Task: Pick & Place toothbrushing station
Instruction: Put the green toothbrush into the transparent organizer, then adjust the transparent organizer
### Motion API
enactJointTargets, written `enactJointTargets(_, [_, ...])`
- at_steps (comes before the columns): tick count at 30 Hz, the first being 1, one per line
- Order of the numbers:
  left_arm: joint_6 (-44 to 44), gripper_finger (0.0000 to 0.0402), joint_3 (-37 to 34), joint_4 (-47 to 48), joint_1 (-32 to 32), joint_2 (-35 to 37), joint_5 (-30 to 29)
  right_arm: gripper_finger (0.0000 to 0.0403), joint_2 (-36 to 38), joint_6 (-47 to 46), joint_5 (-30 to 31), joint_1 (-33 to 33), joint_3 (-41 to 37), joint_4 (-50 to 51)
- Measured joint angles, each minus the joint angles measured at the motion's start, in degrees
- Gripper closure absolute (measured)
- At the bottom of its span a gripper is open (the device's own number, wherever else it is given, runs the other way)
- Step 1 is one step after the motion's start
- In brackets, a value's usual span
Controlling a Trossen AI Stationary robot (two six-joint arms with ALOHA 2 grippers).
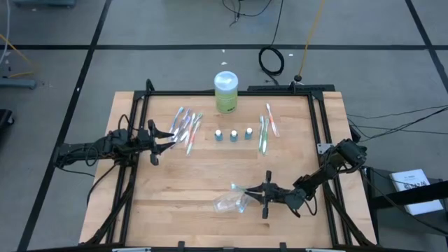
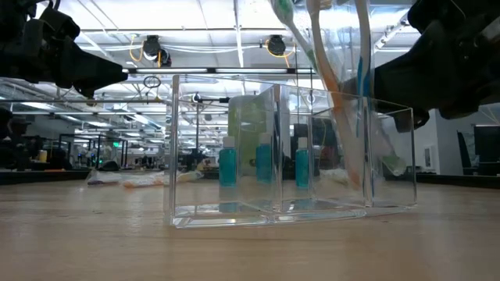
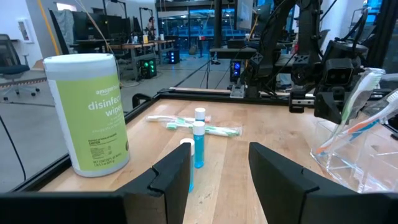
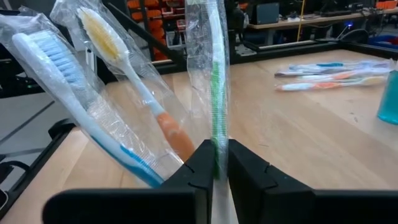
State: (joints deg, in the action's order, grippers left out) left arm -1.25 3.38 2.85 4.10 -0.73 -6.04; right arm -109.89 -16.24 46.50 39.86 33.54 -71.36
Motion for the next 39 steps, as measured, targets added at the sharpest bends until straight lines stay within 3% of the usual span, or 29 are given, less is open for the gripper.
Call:
enactJointTargets(8, [0.0,0.0236,0.0,0.0,0.0,0.0,0.0,0.0306,0.1,-0.7,-0.2,0.0,-0.1,0.7])
enactJointTargets(15, [0.0,0.0236,0.0,0.0,0.0,0.0,0.0,0.0254,0.3,5.9,-0.2,0.7,-0.2,-1.3])
enactJointTargets(30, [0.0,0.0236,0.0,0.0,0.0,0.0,0.0,0.0237,10.6,19.4,-0.7,4.4,-0.2,-1.1])
enactJointTargets(32, [0.0,0.0236,0.0,0.0,0.0,0.0,0.0,0.0237,11.9,18.2,-3.7,5.0,-0.2,0.9])
enactJointTargets(35, [0.0,0.0236,0.0,0.0,0.0,0.0,0.0,0.0247,13.0,12.4,-13.5,5.5,-0.2,3.3])
enactJointTargets(37, [0.0,0.0236,0.0,0.0,0.0,0.0,0.0,0.0261,13.2,7.9,-20.5,5.7,-0.2,4.3])
enactJointTargets(39, [0.0,0.0236,0.0,0.0,0.0,0.0,0.0,0.0281,13.2,3.6,-23.4,5.7,-0.1,7.3])
